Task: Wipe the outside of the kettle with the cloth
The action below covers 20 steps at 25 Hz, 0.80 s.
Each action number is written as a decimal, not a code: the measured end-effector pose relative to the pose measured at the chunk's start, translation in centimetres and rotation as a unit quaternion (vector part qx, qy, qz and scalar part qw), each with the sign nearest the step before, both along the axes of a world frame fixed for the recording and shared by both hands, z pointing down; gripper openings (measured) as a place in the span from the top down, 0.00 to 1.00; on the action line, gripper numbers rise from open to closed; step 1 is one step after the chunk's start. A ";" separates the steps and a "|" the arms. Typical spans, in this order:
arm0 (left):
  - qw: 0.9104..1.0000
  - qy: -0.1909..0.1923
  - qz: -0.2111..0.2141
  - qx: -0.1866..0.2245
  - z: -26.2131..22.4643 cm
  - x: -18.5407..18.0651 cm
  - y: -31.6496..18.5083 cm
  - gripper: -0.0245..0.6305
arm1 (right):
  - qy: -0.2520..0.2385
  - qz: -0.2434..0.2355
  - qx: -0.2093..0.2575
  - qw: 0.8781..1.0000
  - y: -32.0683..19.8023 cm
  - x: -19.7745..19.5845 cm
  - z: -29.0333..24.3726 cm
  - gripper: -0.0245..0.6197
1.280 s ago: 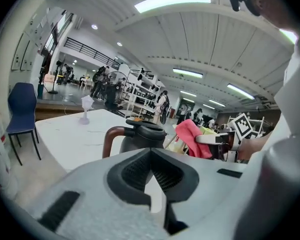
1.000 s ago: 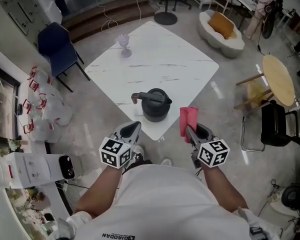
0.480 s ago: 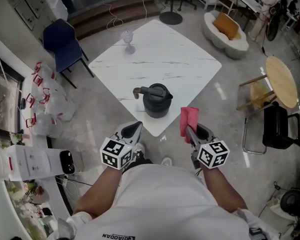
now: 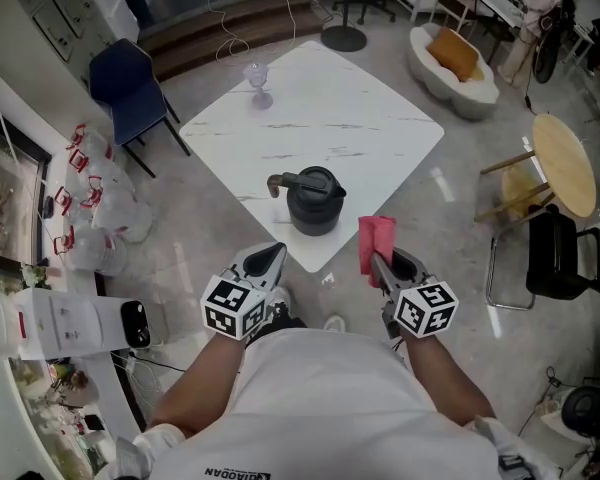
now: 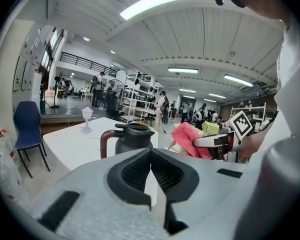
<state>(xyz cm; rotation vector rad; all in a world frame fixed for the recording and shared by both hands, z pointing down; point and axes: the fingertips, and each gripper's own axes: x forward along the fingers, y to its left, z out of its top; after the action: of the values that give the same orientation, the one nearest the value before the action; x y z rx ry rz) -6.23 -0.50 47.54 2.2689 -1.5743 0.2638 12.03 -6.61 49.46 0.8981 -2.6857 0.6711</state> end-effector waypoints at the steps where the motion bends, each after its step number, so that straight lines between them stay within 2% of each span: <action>1: 1.000 0.000 0.000 0.000 0.0 0.0 0.0 0.96 | 0.000 -0.001 0.000 1.000 0.0 0.0 0.0 0.80; 20: 1.000 -0.006 0.001 0.007 -0.3 0.1 -0.1 0.96 | 0.000 -0.007 0.006 1.000 0.2 -0.2 -0.1 0.80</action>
<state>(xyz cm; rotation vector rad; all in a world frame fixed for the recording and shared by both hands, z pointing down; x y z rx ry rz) -6.14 -0.57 47.19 2.2843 -1.5847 0.2682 11.83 -6.42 49.36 0.8822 -2.6964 0.6547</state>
